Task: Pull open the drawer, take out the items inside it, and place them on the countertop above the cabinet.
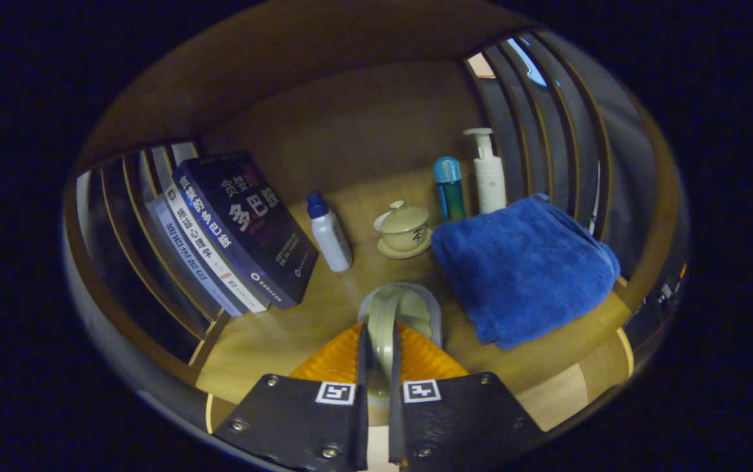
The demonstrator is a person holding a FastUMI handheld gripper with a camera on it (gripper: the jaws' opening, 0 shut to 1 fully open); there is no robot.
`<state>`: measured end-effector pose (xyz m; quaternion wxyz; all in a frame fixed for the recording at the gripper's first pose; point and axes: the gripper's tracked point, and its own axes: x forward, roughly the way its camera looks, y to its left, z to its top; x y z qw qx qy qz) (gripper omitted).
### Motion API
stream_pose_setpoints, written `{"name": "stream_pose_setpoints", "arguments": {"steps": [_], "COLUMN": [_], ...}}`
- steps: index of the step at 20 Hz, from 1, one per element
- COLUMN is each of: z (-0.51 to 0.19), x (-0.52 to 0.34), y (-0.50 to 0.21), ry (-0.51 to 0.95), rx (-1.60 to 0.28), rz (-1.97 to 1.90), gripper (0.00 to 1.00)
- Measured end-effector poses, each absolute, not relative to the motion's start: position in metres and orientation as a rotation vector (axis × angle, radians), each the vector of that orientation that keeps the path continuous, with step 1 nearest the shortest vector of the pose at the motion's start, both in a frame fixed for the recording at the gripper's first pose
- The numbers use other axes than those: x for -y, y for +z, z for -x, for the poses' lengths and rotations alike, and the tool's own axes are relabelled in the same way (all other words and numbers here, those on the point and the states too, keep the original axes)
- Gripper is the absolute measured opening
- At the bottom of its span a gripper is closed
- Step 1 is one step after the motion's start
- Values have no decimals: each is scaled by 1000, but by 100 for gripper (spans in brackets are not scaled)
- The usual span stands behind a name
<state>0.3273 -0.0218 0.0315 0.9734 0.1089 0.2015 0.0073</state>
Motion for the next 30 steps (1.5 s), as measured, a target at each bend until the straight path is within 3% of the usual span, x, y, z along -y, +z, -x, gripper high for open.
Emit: {"name": "stream_pose_setpoints", "arguments": {"steps": [6, 11, 16, 30], "z": [-345, -341, -311, -141], "x": [16, 18, 28, 41], "y": [33, 37, 55, 105], "ry": [21, 2, -10, 4], "rx": [-355, -336, -271, -120], "rz": [-239, -218, -98, 11], "gripper": [14, 23, 98, 99]}}
